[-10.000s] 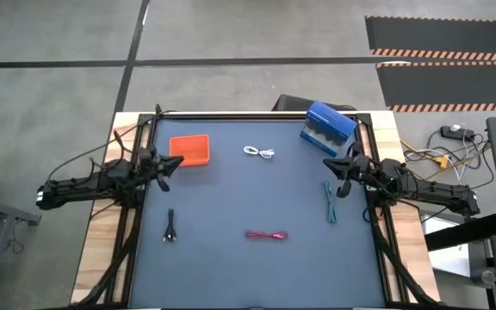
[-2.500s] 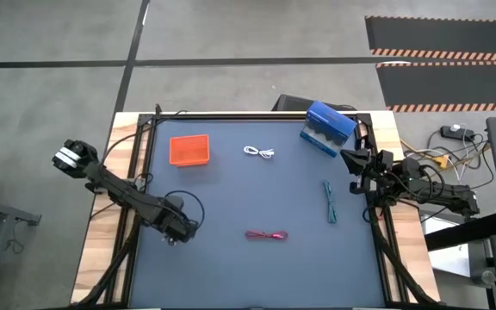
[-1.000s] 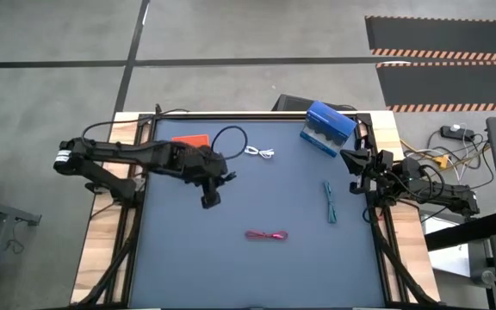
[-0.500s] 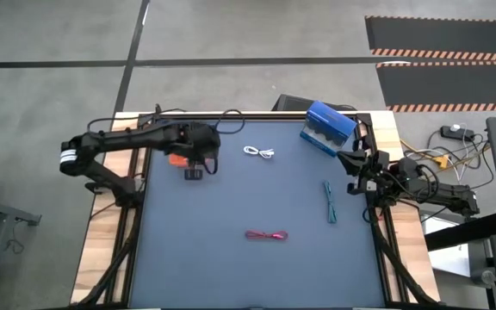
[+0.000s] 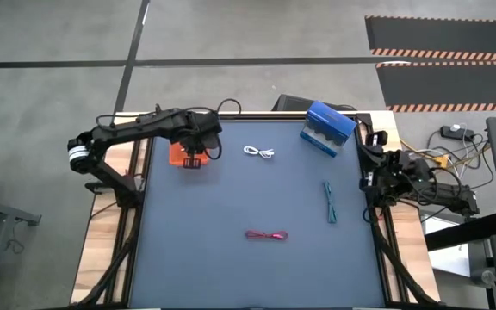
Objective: Pick and place USB-C Cables
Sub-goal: Put the black charger cable into the orange basket
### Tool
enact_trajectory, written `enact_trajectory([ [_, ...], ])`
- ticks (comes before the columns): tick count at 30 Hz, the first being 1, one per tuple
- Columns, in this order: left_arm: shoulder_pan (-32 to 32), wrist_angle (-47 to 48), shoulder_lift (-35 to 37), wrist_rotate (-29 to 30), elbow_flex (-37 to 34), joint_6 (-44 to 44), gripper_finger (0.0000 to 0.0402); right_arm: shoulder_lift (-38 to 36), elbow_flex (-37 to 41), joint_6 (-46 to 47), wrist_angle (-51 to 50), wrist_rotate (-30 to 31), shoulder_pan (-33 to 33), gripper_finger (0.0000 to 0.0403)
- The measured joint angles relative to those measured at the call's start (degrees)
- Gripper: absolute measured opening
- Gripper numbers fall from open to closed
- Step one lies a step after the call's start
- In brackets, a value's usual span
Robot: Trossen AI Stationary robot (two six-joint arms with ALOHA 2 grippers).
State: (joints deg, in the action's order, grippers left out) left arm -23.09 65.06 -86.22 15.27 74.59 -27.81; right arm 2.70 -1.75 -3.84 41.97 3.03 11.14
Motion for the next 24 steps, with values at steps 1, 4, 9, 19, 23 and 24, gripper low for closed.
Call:
enact_trajectory([
  [1, -0.33, -0.04, 0.10, 0.02, -0.10, 0.00, 0.0022, 0.01, -0.37, -0.54, -0.01, 0.00, 0.00, 0.0009],
  [4, -1.19, -0.41, 0.84, -0.21, -1.09, -0.18, 0.0022, 0.02, -1.64, -2.38, 0.06, -0.04, 0.00, 0.0009],
  [9, -3.02, -2.40, 1.73, -0.37, -5.50, -3.64, 0.0022, 0.02, -3.49, -5.09, 0.06, -0.07, 0.00, 0.0009],
  [19, -9.05, -6.62, 1.95, -1.67, -9.97, -7.23, 0.0028, 0.02, -4.29, -7.78, 0.06, -0.07, 0.00, 0.0009],
  [23, -11.54, -7.98, 1.97, -5.13, -10.91, -8.33, 0.0034, 0.02, -4.29, -7.74, 0.01, -0.04, 0.00, 0.0009],
  [24, -12.07, -7.98, 1.97, -5.90, -11.19, -8.59, 0.0034, 0.02, -4.29, -7.70, -0.07, -0.04, 0.00, 0.0009],
])
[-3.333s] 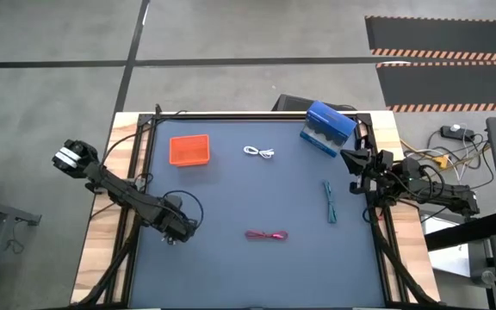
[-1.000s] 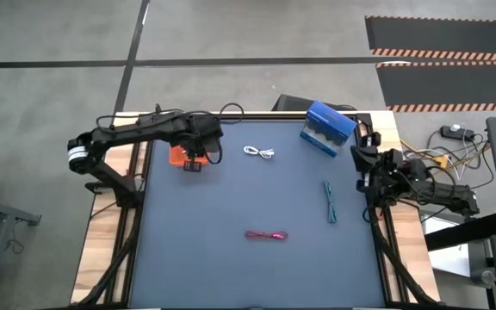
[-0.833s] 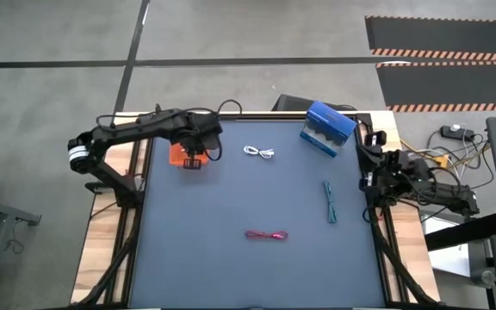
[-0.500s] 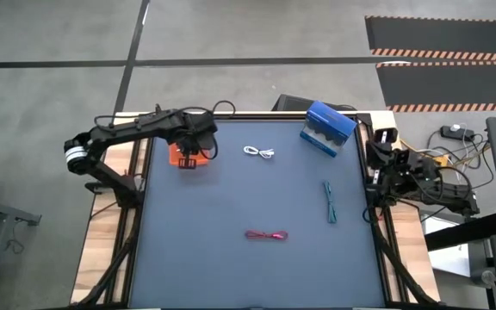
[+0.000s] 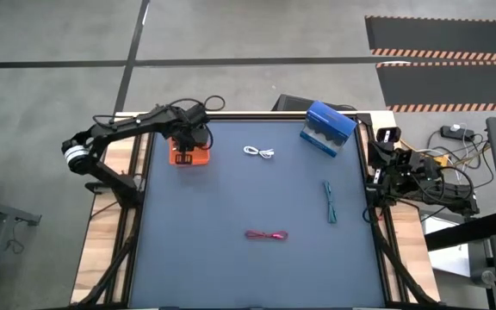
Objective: Pick and place USB-C Cables
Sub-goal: Put the black charger cable into the orange basket
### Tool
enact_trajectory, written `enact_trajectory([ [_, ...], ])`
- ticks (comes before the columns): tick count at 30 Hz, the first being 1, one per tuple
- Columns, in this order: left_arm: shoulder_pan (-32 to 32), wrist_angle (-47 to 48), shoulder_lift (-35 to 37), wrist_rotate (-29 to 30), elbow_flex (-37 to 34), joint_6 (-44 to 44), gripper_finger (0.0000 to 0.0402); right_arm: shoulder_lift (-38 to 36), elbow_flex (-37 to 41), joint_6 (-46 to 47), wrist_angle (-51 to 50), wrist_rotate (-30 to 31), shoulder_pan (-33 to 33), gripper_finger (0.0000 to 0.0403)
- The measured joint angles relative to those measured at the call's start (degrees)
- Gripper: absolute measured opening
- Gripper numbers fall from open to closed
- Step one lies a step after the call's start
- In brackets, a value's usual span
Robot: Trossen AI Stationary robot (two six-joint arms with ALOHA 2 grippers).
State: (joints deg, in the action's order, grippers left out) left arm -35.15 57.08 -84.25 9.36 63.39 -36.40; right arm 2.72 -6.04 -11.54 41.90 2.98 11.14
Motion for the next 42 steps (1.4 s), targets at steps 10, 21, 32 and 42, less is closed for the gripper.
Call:
enact_trajectory([
  [10, -2.78, -2.08, 0.00, -0.96, -1.81, -0.11, 0.0038, 0.00, 0.00, 0.40, -2.35, 0.02, 0.00, 0.0009],
  [21, -2.78, -2.97, 0.00, -1.09, -3.14, -0.06, 0.0039, -0.01, 0.00, 1.44, -2.68, 0.04, 0.00, 0.0009],
  [32, -2.78, -4.20, 0.00, -1.07, -4.76, -0.04, 0.0040, 0.00, 0.00, 0.98, -2.81, 0.10, 0.00, 0.0009],
  [42, -3.15, -4.61, 0.00, -0.96, -4.78, -0.34, 0.0040, 0.00, 0.00, 1.04, -3.42, 0.15, 0.00, 0.0009],
])
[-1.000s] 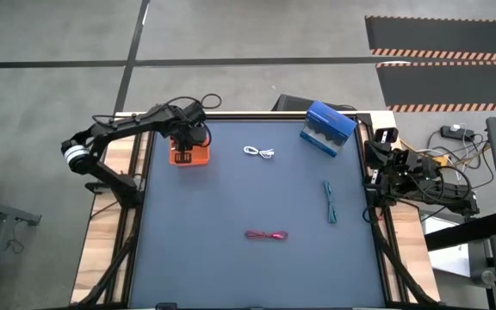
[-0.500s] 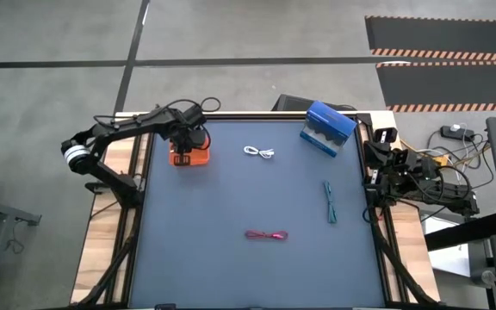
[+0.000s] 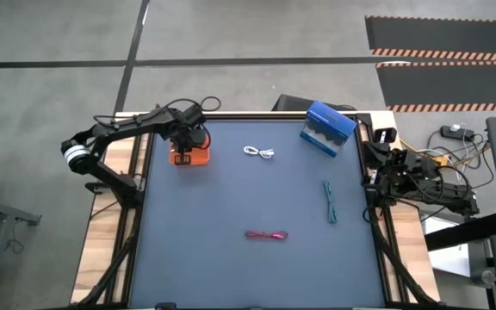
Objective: Pick and place USB-C Cables
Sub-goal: Put the black charger cable into the orange basket
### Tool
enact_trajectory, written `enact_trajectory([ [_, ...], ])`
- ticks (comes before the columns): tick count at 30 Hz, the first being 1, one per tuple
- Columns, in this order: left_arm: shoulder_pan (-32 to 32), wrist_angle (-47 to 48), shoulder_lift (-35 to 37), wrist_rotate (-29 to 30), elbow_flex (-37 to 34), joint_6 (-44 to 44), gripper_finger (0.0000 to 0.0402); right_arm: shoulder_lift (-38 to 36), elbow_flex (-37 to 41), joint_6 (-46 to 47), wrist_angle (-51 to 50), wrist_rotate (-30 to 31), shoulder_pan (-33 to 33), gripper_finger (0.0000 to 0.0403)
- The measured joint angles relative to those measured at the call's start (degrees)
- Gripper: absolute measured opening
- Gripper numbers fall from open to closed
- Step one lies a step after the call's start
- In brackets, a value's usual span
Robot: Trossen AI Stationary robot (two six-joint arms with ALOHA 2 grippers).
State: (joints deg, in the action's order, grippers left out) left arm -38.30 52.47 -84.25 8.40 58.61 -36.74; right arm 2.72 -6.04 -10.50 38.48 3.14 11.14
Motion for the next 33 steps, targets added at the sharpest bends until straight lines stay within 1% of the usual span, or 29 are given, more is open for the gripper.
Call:
enact_trajectory([
  [8, 0.00, -3.79, 0.00, 0.00, -0.04, -1.17, 0.0040, 0.00, 0.02, -0.08, -0.50, 0.55, 0.00, 0.0009],
  [33, 0.00, -3.96, 0.00, -0.02, -1.14, -0.67, 0.0040, 0.00, 0.02, 1.64, -0.62, 0.55, 0.01, 0.0009],
])
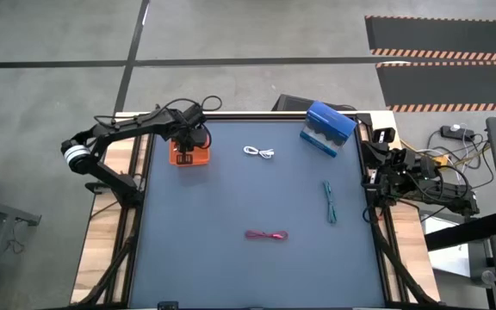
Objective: Pick and place USB-C Cables
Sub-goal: Put the black charger cable into the orange basket
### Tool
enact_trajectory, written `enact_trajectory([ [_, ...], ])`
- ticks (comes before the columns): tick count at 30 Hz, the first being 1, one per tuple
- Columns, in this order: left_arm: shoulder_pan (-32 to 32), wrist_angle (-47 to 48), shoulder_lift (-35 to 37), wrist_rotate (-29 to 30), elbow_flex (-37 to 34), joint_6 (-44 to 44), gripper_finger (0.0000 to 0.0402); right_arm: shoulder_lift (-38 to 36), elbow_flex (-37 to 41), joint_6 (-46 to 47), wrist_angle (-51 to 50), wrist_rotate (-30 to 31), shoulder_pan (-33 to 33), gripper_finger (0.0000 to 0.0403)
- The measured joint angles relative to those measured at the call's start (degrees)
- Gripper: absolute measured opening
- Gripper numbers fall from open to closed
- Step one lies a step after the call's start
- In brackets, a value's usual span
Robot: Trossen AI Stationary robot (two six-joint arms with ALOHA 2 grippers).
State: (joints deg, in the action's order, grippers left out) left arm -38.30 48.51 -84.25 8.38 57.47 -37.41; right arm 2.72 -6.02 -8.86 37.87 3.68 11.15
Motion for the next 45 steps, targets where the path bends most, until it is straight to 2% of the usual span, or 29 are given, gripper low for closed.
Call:
enact_trajectory([
  [16, 0.00, -0.20, 0.00, 0.00, -1.27, 0.04, 0.0040, 0.00, 0.00, -0.15, -0.17, 0.02, -0.01, 0.0009],
  [23, 0.00, -4.00, 0.01, -0.02, -4.78, 0.07, 0.0040, 0.00, 0.00, -0.19, -0.17, 0.02, -0.01, 0.0009],
  [45, -0.02, -9.05, 0.02, -0.04, -7.70, 0.69, 0.0040, 0.00, 0.01, -0.47, -0.46, 0.98, 0.00, 0.0009],
])
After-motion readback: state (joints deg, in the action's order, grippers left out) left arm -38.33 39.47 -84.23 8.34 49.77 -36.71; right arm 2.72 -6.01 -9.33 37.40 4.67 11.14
